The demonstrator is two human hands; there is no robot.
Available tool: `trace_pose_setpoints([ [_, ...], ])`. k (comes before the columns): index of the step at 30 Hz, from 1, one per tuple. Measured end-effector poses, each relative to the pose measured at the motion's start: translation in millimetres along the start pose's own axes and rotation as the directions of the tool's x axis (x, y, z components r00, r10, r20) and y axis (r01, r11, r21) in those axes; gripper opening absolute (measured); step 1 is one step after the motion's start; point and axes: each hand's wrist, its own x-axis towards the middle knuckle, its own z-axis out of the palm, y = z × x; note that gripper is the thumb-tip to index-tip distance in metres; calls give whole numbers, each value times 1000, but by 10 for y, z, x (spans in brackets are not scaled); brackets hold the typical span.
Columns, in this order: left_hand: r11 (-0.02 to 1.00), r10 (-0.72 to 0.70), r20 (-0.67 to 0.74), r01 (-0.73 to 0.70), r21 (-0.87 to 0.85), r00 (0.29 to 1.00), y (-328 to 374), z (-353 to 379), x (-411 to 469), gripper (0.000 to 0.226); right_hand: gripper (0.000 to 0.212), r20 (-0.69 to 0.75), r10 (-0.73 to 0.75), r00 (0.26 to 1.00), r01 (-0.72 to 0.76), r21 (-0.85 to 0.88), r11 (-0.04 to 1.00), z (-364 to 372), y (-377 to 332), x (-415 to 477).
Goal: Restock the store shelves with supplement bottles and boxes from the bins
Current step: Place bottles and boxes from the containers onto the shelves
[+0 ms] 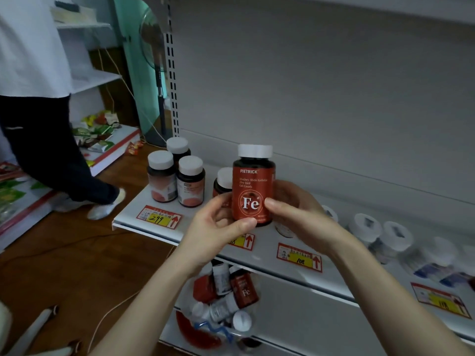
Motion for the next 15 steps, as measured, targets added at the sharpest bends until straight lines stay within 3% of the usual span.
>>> trace_pose_setpoints([
  [8,996,23,57,-27,81,998,122,-63,172,40,42,-154,-136,979,70,-371,926,-62,-636,244],
  [11,988,36,84,-48,145,996,204,-118,217,43,53,-163,-113,980,41,-390,920,-70,-745,318],
  [15,978,21,92,-40,203,996,191,-177,235,45,43,-185,-88,979,8,-392,920,-3,-807,385],
])
